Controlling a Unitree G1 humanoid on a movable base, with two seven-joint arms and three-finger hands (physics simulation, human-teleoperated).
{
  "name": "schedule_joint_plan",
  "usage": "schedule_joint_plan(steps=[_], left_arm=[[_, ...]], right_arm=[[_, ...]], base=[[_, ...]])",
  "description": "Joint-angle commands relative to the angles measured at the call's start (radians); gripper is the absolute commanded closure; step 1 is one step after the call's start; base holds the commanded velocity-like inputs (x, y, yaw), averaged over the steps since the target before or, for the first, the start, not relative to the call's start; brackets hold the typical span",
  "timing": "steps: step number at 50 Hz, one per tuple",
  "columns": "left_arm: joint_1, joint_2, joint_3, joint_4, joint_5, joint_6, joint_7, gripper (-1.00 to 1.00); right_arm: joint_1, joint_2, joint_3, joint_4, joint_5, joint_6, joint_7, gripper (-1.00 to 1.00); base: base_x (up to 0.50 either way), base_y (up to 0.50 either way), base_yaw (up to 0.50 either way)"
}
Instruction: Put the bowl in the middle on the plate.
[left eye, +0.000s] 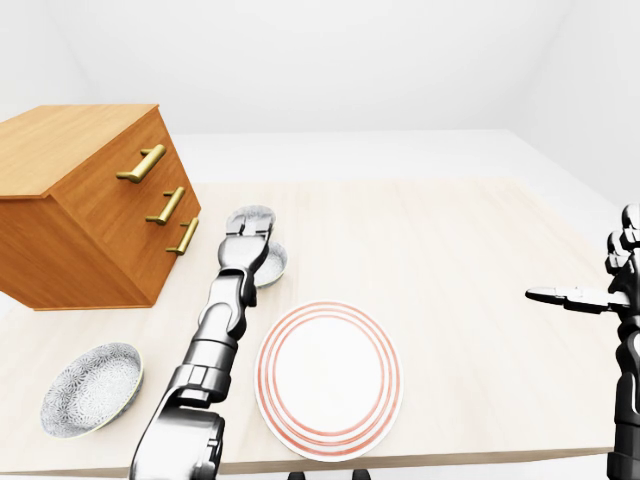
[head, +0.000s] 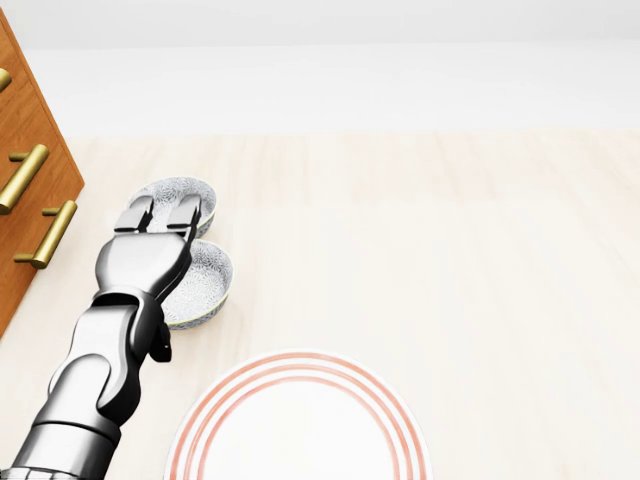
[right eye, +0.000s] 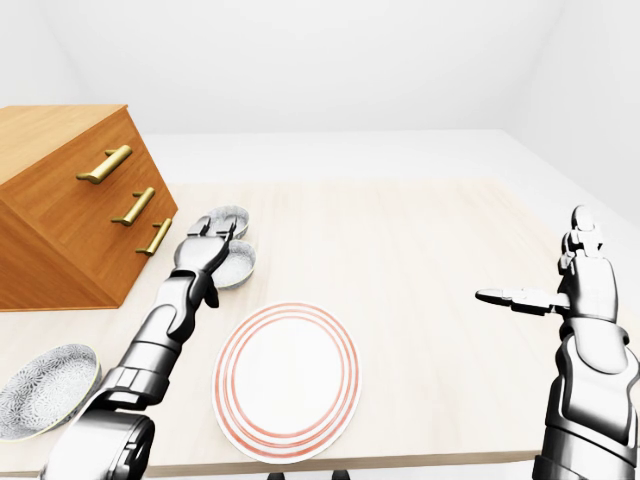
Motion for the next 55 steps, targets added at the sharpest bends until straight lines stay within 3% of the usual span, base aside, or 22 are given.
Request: schedule_joint_plan(steps=[1, 19, 23, 31, 55], left_arm=[[-0.046, 0.006, -0.008, 0.135, -0.02, 0.0, 0.065, -1.0], [-0.077, 0.011, -0.02, 0.217, -0.041, 0.0, 0.103, -1.0], [-0.092, 0.012, -0.024, 0.281, -0.048, -0.01, 0.141, -1.0], [-0.086, 0.017, -0.024, 0.265, -0.053, -0.002, 0.13, -1.0], [-0.12, 0.021, -0.035, 0.399, -0.079, -0.02, 0.209, -1.0]], right_arm=[[0.0, 0.0, 0.0, 0.003, -0.001, -0.003, 0.0, -1.0], [0.0, 0.001, 0.0, -0.006, -0.002, 0.004, 0.002, -1.0], [0.002, 0.003, -0.001, -0.015, -0.003, 0.009, 0.003, -1.0], [0.0, 0.003, 0.001, 0.001, -0.004, -0.004, 0.002, -1.0], [0.0, 0.001, 0.007, 0.016, -0.002, -0.017, -0.001, -1.0]], base=[[0.0, 0.0, 0.0], [0.0, 0.0, 0.0], [0.0, 0.0, 0.0], [0.0, 0.0, 0.0], [0.0, 0.0, 0.0]])
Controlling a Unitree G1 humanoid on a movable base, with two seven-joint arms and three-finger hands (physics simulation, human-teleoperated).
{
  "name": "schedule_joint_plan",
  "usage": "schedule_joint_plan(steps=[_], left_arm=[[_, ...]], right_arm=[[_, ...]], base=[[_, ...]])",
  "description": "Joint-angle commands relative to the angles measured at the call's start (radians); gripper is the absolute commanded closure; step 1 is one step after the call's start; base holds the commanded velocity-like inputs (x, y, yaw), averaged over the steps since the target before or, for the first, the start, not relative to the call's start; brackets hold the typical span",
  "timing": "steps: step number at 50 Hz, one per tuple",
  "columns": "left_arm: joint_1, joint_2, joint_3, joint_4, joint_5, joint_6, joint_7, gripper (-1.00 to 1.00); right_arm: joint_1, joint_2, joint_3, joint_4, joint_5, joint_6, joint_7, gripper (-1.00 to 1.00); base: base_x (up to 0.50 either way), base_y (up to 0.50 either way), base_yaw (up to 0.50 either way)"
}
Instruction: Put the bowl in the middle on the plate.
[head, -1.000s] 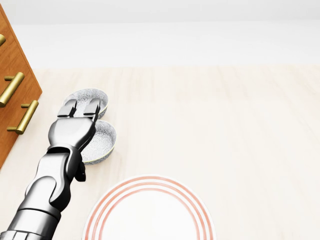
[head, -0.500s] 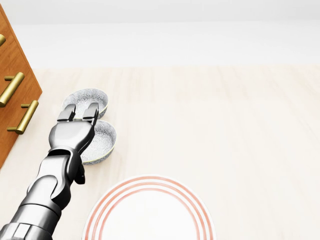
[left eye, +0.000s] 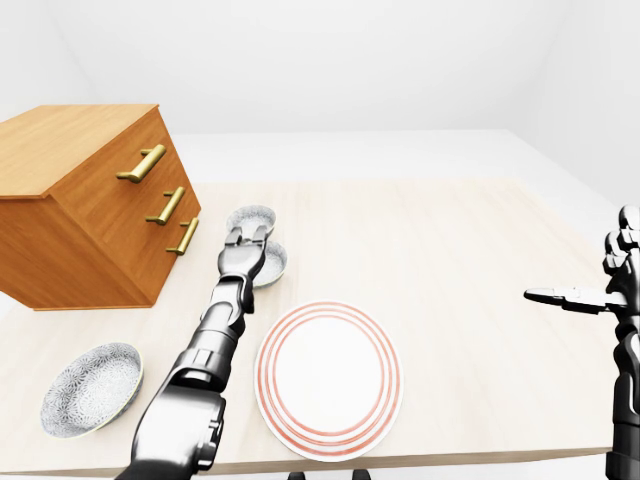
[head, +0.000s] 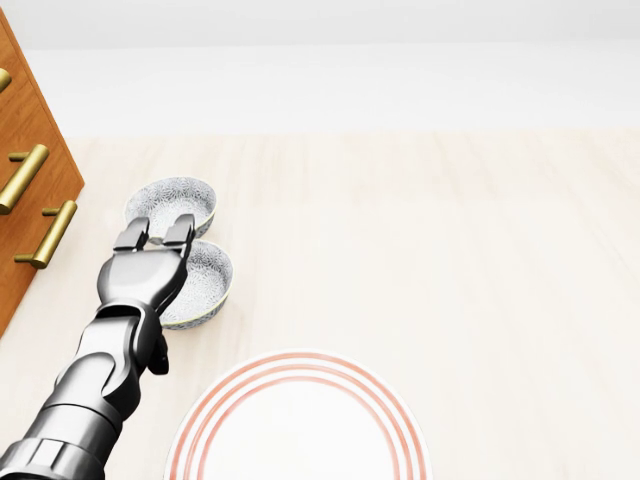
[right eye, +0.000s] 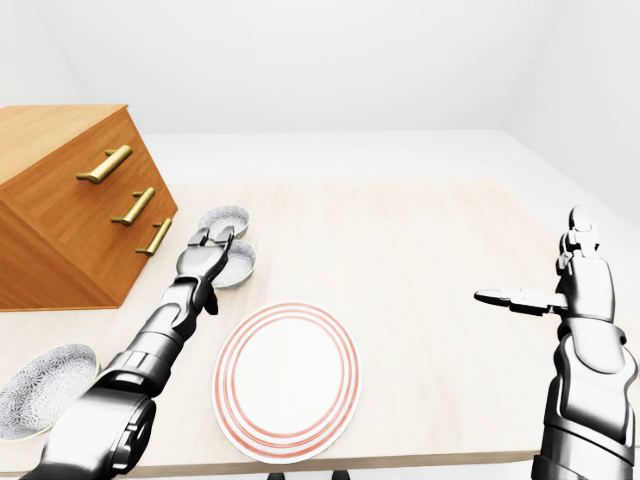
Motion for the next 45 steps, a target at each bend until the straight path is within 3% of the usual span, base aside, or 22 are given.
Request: schedule_joint_plan(steps=[1, 5, 13, 30, 33, 45], left_arm=[[-0.009, 0.004, -0.005, 0.047, -0.014, -0.004, 0.028, -1.0], [-0.008, 0.005, -0.007, 0.041, -0.013, -0.001, 0.022, -1.0], [-0.018, 0.005, -0.011, 0.061, -0.012, -0.004, 0.032, -1.0], [-0.069, -0.008, -0.016, 0.13, -0.023, -0.01, 0.054, -1.0], [-0.074, -0.01, -0.017, 0.138, -0.025, -0.01, 0.055, -1.0], [-0.09, -0.008, -0.022, 0.172, -0.03, -0.017, 0.065, -1.0]], right_arm=[[0.003, 0.0, 0.001, 0.002, 0.001, -0.004, 0.0, -1.0], [0.0, 0.0, 0.002, 0.011, 0.0, -0.012, -0.001, -1.0], [0.007, 0.002, -0.006, -0.03, 0.002, 0.022, 0.008, -1.0], [0.007, 0.005, -0.005, -0.023, -0.003, 0.014, 0.011, -1.0], [0.003, 0.006, -0.001, 0.0, -0.006, -0.006, 0.009, -1.0], [0.009, 0.006, -0.002, -0.023, -0.004, 0.012, 0.012, -1.0]], base=[[0.0, 0.0, 0.0], [0.0, 0.0, 0.0], [0.0, 0.0, 0.0], [0.0, 0.0, 0.0], [0.0, 0.0, 0.0], [0.0, 0.0, 0.0]])
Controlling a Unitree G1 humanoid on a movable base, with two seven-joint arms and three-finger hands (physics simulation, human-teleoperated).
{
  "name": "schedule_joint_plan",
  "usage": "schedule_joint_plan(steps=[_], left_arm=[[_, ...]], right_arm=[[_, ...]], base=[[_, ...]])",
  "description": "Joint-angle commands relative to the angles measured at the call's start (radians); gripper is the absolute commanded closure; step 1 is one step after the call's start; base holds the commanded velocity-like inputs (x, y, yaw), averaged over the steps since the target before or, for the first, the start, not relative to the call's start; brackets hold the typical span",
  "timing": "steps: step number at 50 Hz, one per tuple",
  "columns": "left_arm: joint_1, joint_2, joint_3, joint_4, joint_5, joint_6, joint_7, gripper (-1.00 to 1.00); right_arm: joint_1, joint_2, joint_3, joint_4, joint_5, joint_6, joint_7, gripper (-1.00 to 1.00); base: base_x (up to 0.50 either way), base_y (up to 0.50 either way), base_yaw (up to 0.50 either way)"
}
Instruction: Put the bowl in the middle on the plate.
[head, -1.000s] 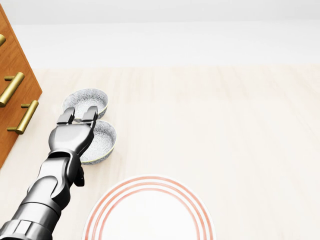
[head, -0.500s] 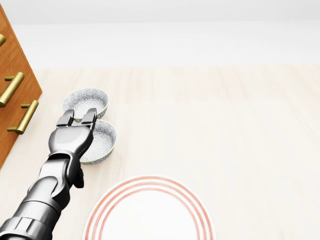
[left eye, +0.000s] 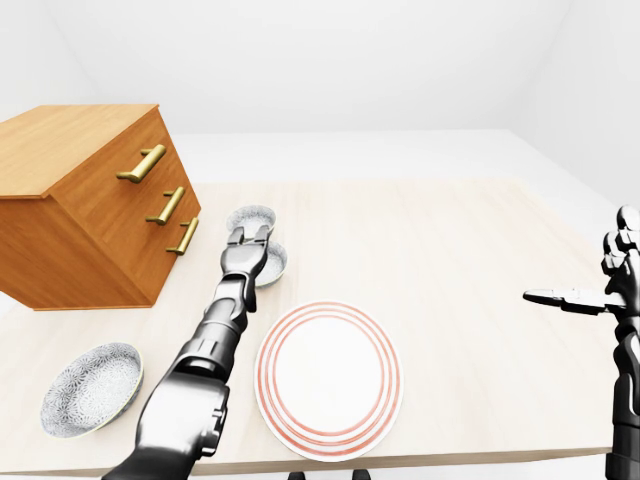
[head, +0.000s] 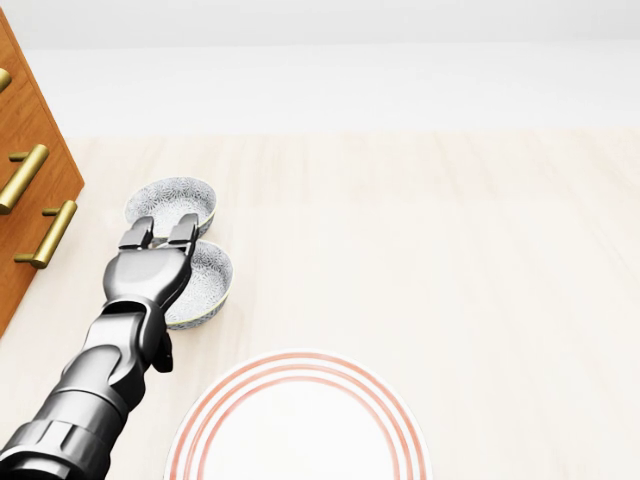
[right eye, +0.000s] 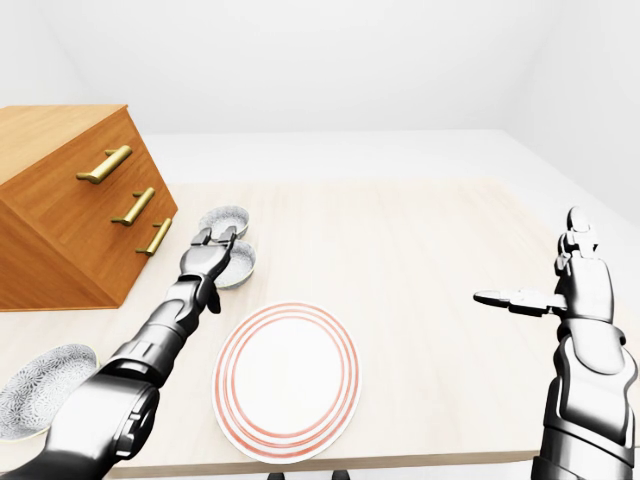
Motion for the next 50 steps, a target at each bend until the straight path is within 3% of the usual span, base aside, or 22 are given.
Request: schedule_joint_plan(steps=[1, 4, 13, 29, 35, 40, 45, 50], left_arm=[[-0.02, -0.002, -0.005, 0.038, -0.005, -0.005, 0.01, -1.0], [-0.027, -0.004, -0.009, 0.055, -0.004, -0.006, 0.015, -1.0], [-0.046, -0.008, -0.012, 0.094, -0.007, -0.012, 0.026, -1.0], [-0.069, -0.021, -0.017, 0.131, -0.014, -0.011, 0.033, -1.0], [-0.074, -0.027, -0.018, 0.14, -0.018, -0.01, 0.034, -1.0], [-0.08, -0.032, -0.019, 0.137, -0.02, -0.007, 0.027, -1.0], [-0.082, -0.036, -0.02, 0.144, -0.022, -0.011, 0.031, -1.0], [-0.084, -0.035, -0.018, 0.147, -0.025, -0.014, 0.027, -1.0]], right_arm=[[0.003, 0.001, -0.001, -0.012, -0.001, 0.009, 0.003, -1.0], [-0.002, 0.0, 0.002, 0.009, -0.002, -0.007, 0.001, -1.0], [0.001, -0.001, 0.002, 0.0, 0.0, 0.0, 0.001, -1.0], [-0.001, 0.0, 0.005, 0.018, 0.0, -0.016, 0.0, -1.0], [0.003, 0.0, 0.0, -0.011, 0.001, 0.009, 0.004, -1.0], [0.001, 0.001, 0.0, 0.002, 0.0, -0.003, 0.005, -1.0], [0.004, 0.002, -0.002, -0.017, 0.0, 0.013, 0.006, -1.0], [0.002, 0.003, -0.001, -0.011, -0.002, 0.007, 0.006, -1.0]], base=[[0.0, 0.0, 0.0], [0.0, 0.0, 0.0], [0.0, 0.0, 0.0], [0.0, 0.0, 0.0], [0.0, 0.0, 0.0], [0.0, 0.0, 0.0], [0.0, 0.0, 0.0], [0.0, 0.0, 0.0]])
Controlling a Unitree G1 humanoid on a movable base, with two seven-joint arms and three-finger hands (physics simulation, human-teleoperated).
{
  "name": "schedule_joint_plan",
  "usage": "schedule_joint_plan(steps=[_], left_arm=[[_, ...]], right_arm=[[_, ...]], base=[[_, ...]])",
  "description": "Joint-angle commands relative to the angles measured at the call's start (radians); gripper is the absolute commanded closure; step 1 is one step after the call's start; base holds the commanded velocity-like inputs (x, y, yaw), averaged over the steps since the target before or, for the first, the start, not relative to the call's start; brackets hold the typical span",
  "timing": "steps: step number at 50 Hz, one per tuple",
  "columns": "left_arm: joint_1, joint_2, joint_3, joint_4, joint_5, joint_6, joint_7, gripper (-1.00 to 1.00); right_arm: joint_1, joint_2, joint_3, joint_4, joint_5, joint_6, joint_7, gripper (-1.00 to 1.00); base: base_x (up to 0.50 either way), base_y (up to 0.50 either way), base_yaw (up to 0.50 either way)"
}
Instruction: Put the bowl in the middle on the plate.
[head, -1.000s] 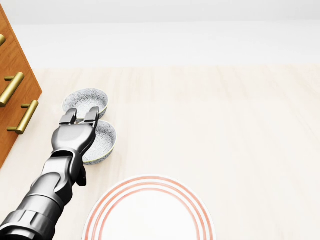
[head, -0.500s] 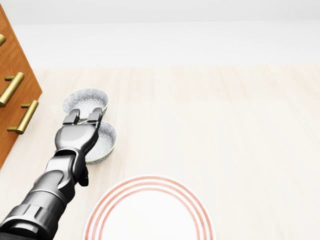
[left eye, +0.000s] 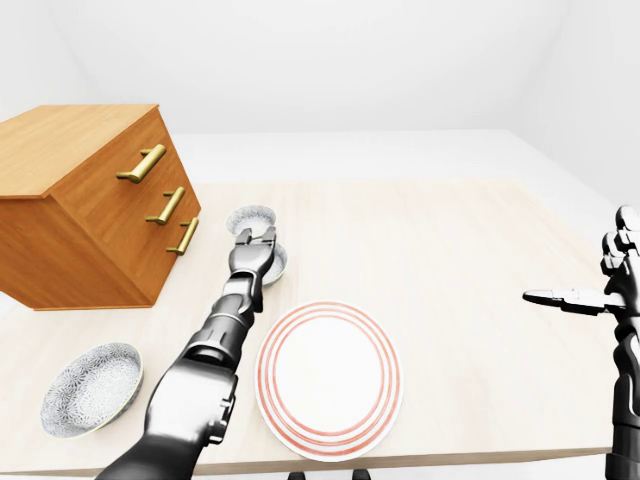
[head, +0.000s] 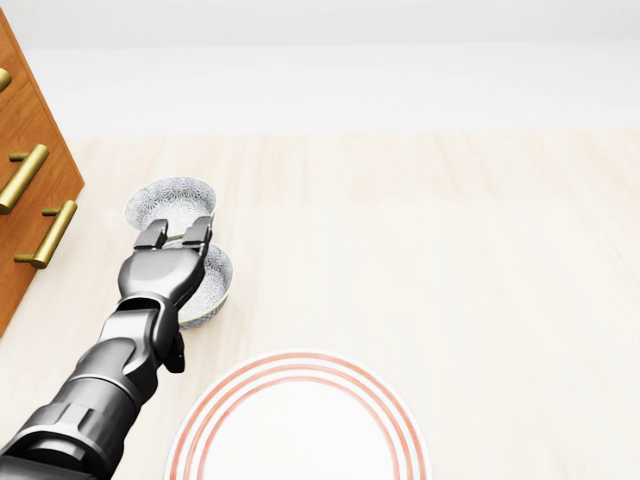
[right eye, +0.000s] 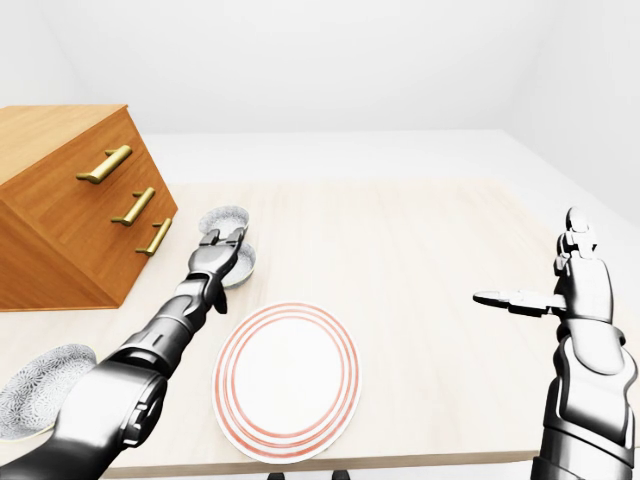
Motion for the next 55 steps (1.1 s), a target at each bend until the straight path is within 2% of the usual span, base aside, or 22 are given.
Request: schedule_joint_plan(steps=[1, 3, 8, 10, 13, 17, 19, 25, 32, 38, 41, 44, 45, 49, 52, 55], left_arm=[[-0.007, -0.004, 0.0, 0.01, -0.006, -0.003, -0.003, -1.0], [-0.011, -0.004, 0.0, 0.013, -0.006, -0.004, -0.006, -1.0], [-0.013, -0.005, -0.002, 0.009, -0.005, -0.002, -0.013, -1.0], [-0.013, -0.005, -0.002, 0.007, -0.005, -0.001, -0.017, -1.0], [-0.014, -0.007, -0.002, 0.012, -0.005, -0.003, -0.017, -1.0], [-0.016, -0.009, -0.002, 0.016, -0.006, -0.004, -0.02, -1.0], [-0.016, -0.008, -0.001, 0.017, -0.007, -0.004, -0.022, -1.0], [-0.019, -0.007, 0.002, 0.024, -0.014, -0.004, -0.031, -1.0], [-0.013, -0.006, 0.0, 0.021, -0.015, 0.003, -0.036, -1.0], [-0.013, -0.005, 0.001, 0.023, -0.016, 0.005, -0.039, -1.0], [-0.014, -0.005, 0.001, 0.025, -0.017, 0.005, -0.038, -1.0], [-0.014, -0.005, 0.001, 0.025, -0.017, 0.005, -0.038, -1.0], [-0.014, -0.008, 0.002, 0.028, -0.019, 0.004, -0.037, -1.0], [-0.013, -0.008, 0.003, 0.033, -0.023, 0.003, -0.034, -1.0], [-0.01, -0.009, 0.006, 0.039, -0.031, -0.003, -0.031, -1.0], [-0.011, -0.007, 0.005, 0.035, -0.032, -0.001, -0.036, -1.0]], right_arm=[[0.0, 0.002, -0.001, -0.006, -0.001, 0.004, 0.002, -1.0], [0.002, 0.002, -0.003, -0.015, 0.0, 0.012, 0.003, -1.0], [0.0, 0.003, -0.001, -0.005, -0.002, 0.003, 0.003, -1.0], [0.001, 0.002, -0.003, -0.01, 0.0, 0.009, 0.004, -1.0], [-0.001, 0.003, 0.0, 0.011, -0.002, -0.011, 0.001, -1.0], [0.0, 0.002, 0.0, 0.003, 0.001, -0.003, 0.002, -1.0], [-0.001, 0.002, 0.002, 0.015, 0.0, -0.013, 0.0, -1.0], [0.002, 0.001, -0.002, -0.015, 0.002, 0.013, 0.004, -1.0], [0.001, 0.003, -0.001, 0.001, 0.001, -0.002, 0.005, -1.0], [-0.002, 0.0, 0.001, 0.002, 0.002, 0.001, 0.003, -1.0], [-0.003, 0.0, 0.003, 0.011, 0.001, -0.008, 0.002, -1.0], [-0.003, 0.0, 0.003, 0.011, 0.001, -0.008, 0.002, -1.0], [0.0, 0.0, 0.0, -0.004, 0.003, 0.003, 0.003, -1.0], [-0.001, 0.001, 0.001, 0.006, 0.001, -0.006, 0.002, -1.0], [0.001, 0.002, 0.0, -0.006, 0.002, 0.003, 0.003, -1.0], [0.0, 0.003, 0.001, 0.001, 0.0, -0.003, 0.002, -1.0]], base=[[0.0, 0.0, 0.0], [0.0, 0.0, 0.0], [0.0, 0.0, 0.0], [0.0, 0.0, 0.0], [0.0, 0.0, 0.0], [0.0, 0.0, 0.0], [0.0, 0.0, 0.0], [0.0, 0.0, 0.0], [0.0, 0.0, 0.0], [0.0, 0.0, 0.0], [0.0, 0.0, 0.0], [0.0, 0.0, 0.0], [0.0, 0.0, 0.0], [0.0, 0.0, 0.0], [0.0, 0.0, 0.0], [0.0, 0.0, 0.0]])
